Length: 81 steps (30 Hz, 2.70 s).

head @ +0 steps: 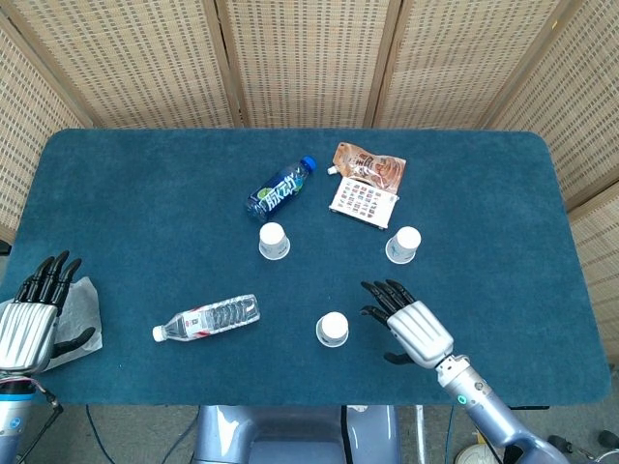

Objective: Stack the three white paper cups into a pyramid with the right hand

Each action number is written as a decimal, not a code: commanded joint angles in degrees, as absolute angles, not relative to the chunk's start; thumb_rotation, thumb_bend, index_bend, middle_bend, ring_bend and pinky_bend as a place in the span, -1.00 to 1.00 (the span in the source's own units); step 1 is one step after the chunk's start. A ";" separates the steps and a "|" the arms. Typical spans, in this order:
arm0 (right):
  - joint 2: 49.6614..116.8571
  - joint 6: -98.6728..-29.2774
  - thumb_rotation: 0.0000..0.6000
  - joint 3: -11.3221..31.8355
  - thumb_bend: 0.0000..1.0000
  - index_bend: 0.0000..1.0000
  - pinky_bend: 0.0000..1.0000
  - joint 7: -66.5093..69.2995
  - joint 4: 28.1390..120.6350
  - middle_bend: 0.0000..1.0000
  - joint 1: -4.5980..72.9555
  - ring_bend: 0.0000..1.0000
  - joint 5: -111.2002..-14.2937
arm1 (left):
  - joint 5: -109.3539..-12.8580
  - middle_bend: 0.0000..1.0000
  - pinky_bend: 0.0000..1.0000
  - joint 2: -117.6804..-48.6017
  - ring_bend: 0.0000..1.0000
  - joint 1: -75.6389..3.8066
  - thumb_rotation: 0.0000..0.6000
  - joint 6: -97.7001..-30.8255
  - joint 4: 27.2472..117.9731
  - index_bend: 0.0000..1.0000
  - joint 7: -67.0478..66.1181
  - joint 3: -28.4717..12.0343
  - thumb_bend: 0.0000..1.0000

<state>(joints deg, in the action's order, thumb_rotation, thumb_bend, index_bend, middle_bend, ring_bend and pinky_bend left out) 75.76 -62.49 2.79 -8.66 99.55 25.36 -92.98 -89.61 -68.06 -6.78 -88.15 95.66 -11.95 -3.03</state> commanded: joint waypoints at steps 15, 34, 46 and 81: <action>80.82 -56.19 1.00 6.57 -0.68 -0.38 -0.77 -19.31 103.39 -1.00 30.84 -1.00 -82.85 | -89.33 -1.00 -0.68 -67.70 -1.00 -7.01 1.00 -87.32 95.78 -0.96 -10.96 -2.88 -0.78; 89.51 -51.78 1.00 8.88 -0.68 -0.41 -0.77 -26.66 98.71 -1.00 37.73 -1.00 -72.20 | -87.37 -1.00 -0.68 -67.69 -1.00 -7.89 1.00 -84.96 94.98 -0.96 -9.62 -3.19 -0.78; 90.17 -53.29 1.00 7.87 -0.68 -0.29 -0.73 -29.28 97.46 -1.00 38.96 -1.00 -68.90 | -87.34 -1.00 -0.68 -67.79 -1.00 -8.20 1.00 -84.42 94.85 -0.95 -9.79 -2.97 -0.78; 87.61 -57.69 1.00 11.42 -0.66 0.18 -0.65 -27.31 96.75 -0.80 40.78 -1.00 -66.61 | -87.80 -1.00 -0.68 -67.67 -1.00 -8.33 1.00 -84.66 95.22 -0.94 -9.86 -2.75 -0.78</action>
<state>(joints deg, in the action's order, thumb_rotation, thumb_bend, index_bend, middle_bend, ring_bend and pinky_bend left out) 87.93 -57.68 10.92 -27.39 97.00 40.42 -67.04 -87.80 -67.67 -8.33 -84.66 95.22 -9.86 -2.75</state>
